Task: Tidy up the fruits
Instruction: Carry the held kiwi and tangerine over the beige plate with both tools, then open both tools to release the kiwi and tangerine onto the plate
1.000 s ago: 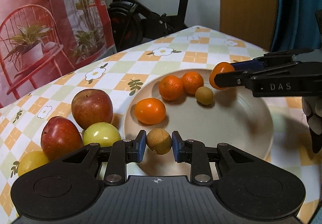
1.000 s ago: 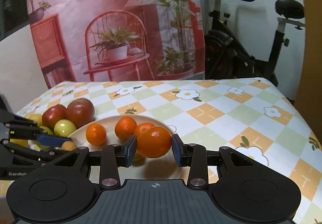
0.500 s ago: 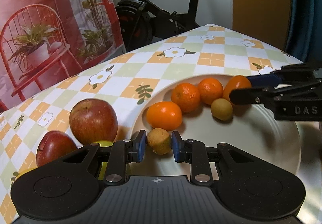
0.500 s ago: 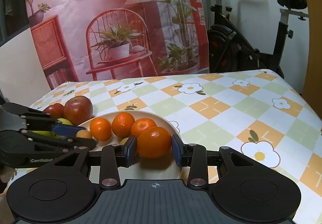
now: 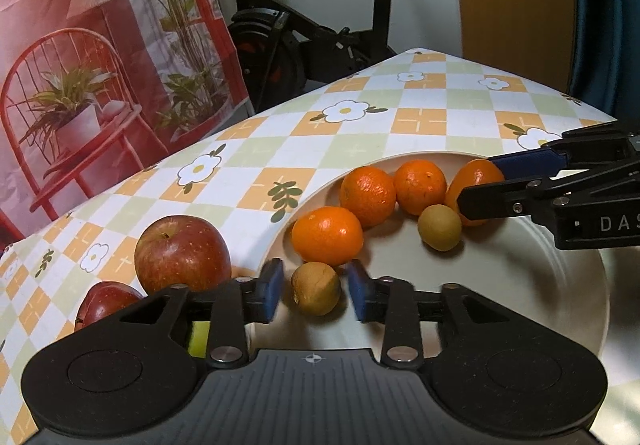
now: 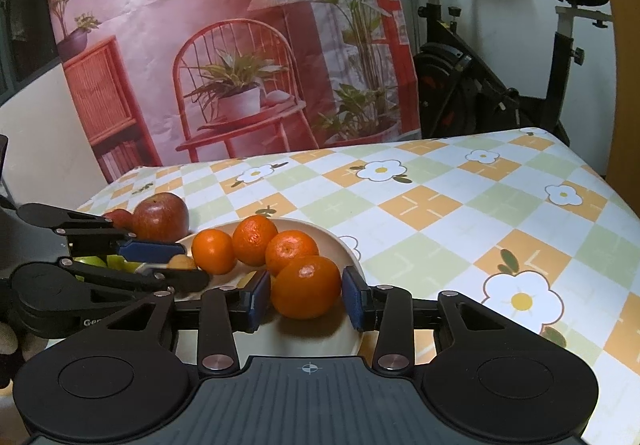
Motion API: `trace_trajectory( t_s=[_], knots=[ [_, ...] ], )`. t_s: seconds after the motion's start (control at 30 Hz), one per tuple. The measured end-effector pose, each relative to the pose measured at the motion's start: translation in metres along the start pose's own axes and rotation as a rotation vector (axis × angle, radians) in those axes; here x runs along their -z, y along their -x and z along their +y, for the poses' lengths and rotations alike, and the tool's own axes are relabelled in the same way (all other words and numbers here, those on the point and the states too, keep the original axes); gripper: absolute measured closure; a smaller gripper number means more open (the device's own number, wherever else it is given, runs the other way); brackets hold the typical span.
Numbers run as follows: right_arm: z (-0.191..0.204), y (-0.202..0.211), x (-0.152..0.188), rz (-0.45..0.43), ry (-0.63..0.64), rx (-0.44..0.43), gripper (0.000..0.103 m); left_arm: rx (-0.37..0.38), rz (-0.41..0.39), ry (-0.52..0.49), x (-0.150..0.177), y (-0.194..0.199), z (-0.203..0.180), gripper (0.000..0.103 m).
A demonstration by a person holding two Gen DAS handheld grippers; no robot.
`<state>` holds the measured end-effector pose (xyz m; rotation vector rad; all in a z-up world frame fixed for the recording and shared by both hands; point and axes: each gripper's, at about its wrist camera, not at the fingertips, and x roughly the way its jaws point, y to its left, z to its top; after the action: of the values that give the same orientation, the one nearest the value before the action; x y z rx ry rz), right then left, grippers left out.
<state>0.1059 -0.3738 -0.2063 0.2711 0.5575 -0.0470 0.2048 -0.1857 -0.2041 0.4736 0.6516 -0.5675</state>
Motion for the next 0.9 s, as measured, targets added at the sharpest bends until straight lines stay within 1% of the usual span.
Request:
trace_trajectory(
  t_s=[0.03,0.07,0.2,0.37,0.47,0.6,0.63,0.67,0.73,0.8,0.9],
  knots=[
    [-0.001,0.001,0.000,-0.005,-0.004,-0.017,0.059,0.002,-0.002,-0.004,0.000,0.002,-0.001,0.054],
    [-0.002,0.002,0.001,-0.012,-0.008,-0.025,0.058,0.002,-0.004,-0.009,0.000,0.003,-0.003,0.050],
    [-0.004,0.007,0.001,-0.036,-0.020,-0.026,0.057,-0.001,-0.010,-0.010,0.003,0.008,-0.004,0.050],
    [-0.004,0.010,0.001,-0.049,-0.022,-0.021,0.057,0.009,-0.014,0.045,0.005,0.014,0.002,0.050],
    [-0.004,0.010,0.001,-0.053,-0.023,-0.018,0.057,0.011,-0.028,0.076,0.006,0.022,0.006,0.050],
    [-0.002,0.013,0.002,-0.063,-0.016,-0.010,0.057,0.032,-0.048,0.140,0.008,0.033,0.014,0.050],
    [-0.002,0.014,0.003,-0.068,-0.016,-0.012,0.055,0.035,-0.054,0.160,0.009,0.038,0.017,0.050],
    [-0.003,0.015,0.003,-0.075,-0.019,-0.021,0.050,0.040,-0.061,0.183,0.011,0.044,0.020,0.050],
    [-0.005,0.020,0.004,-0.099,-0.037,-0.008,0.040,0.057,-0.077,0.222,0.017,0.056,0.027,0.050],
    [-0.009,0.023,0.005,-0.117,-0.065,-0.008,0.040,0.056,-0.091,0.249,0.025,0.069,0.035,0.050],
    [-0.013,0.025,0.005,-0.121,-0.087,-0.002,0.040,0.028,-0.099,0.296,0.038,0.084,0.050,0.050]
  ],
)
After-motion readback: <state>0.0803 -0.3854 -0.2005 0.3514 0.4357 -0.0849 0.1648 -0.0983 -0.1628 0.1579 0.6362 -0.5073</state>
